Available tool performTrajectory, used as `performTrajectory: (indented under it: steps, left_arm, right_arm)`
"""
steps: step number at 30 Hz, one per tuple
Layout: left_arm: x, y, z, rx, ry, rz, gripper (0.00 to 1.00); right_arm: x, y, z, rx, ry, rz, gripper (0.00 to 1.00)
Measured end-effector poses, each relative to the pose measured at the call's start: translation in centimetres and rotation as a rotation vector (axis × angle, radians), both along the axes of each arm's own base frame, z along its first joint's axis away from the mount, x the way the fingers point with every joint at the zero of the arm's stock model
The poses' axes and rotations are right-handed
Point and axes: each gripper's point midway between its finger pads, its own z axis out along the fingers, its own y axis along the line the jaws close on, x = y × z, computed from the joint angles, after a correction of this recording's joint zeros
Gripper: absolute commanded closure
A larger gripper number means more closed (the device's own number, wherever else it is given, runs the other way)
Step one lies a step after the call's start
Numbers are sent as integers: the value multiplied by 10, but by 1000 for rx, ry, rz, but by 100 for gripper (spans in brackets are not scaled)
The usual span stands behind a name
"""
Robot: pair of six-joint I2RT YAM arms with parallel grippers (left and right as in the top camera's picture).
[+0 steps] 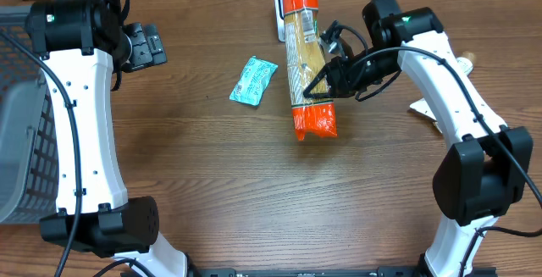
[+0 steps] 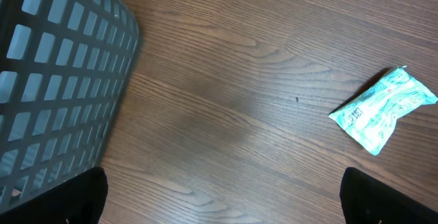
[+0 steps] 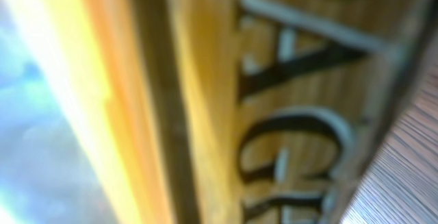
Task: Scan the item barcode
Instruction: 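Hold the spaghetti package's barcode in front of the white scanner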
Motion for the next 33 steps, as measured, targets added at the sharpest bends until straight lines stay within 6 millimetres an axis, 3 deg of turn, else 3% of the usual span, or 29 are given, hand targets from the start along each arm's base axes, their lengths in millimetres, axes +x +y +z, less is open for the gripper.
performTrajectory:
  steps: [7, 13, 19, 24, 29, 33]
  left_arm:
    - [0, 0, 0, 0, 0, 0, 0]
    - [0, 0, 0, 0, 0, 0, 0]
    - [0, 0, 0, 0, 0, 0, 0]
    - [0, 0, 0, 0, 0, 0, 0]
    - [0, 0, 0, 0, 0, 0, 0]
    - [0, 0, 0, 0, 0, 0, 0]
  right_arm:
    - [10, 5, 3, 22, -55, -4, 96]
    - [43, -10, -6, -240, -127, -157, 97]
    - [109, -21, 37, -594, -535, -405, 96]
    - [138, -21, 52, -845, -808, -537, 96]
    - [175, -23, 42, -993, -957, -632, 96]
    - [203, -36, 20, -1096, -1003, -679, 96]
